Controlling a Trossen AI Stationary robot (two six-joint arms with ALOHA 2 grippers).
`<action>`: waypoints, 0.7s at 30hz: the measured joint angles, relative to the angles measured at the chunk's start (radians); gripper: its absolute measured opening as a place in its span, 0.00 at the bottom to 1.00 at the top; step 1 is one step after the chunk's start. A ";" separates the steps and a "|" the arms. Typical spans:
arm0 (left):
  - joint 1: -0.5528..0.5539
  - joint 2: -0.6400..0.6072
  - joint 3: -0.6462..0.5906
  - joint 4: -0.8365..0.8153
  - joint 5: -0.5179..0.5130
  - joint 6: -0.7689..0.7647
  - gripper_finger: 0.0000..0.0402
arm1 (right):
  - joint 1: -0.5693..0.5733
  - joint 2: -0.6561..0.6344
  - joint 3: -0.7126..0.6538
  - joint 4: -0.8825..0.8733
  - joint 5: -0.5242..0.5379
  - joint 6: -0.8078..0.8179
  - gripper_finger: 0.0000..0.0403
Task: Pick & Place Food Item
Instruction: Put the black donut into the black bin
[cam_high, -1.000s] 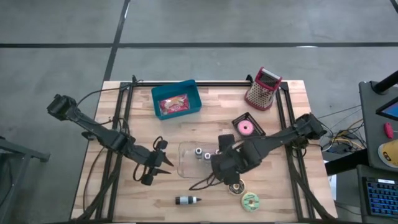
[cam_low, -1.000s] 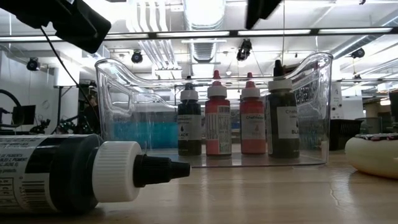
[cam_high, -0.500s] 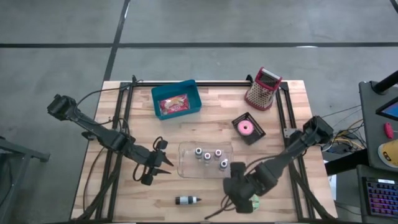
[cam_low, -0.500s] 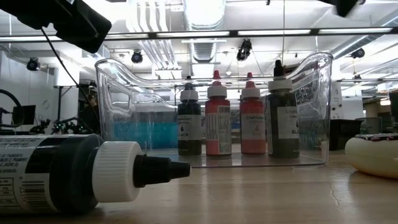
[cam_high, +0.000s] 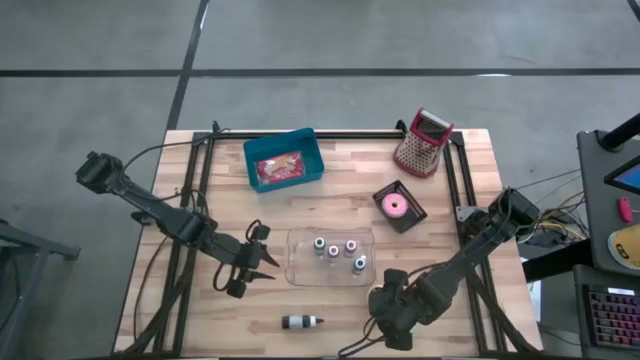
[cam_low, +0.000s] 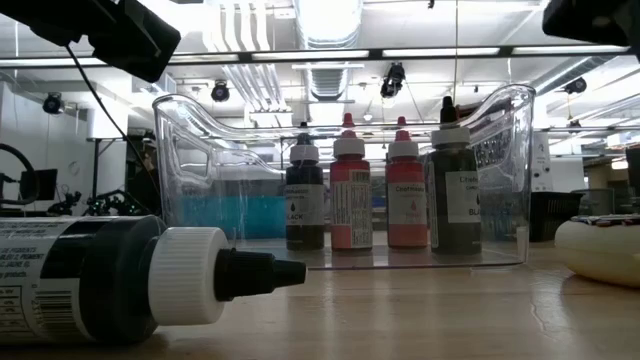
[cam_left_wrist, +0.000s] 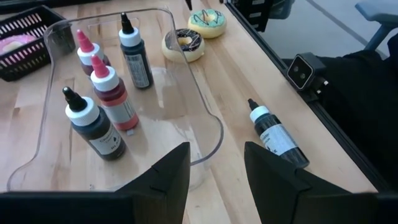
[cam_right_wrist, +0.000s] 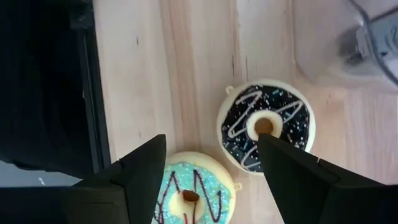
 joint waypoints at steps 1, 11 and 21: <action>0.000 0.000 0.000 0.004 0.000 0.004 0.39 | 0.000 0.000 -0.003 0.000 0.000 0.004 0.62; 0.000 0.000 0.000 0.023 -0.005 0.023 0.39 | -0.001 0.000 -0.064 0.013 0.003 0.047 0.63; 0.000 0.000 0.000 0.023 -0.008 0.023 0.39 | -0.010 0.002 -0.106 0.117 -0.011 0.056 0.76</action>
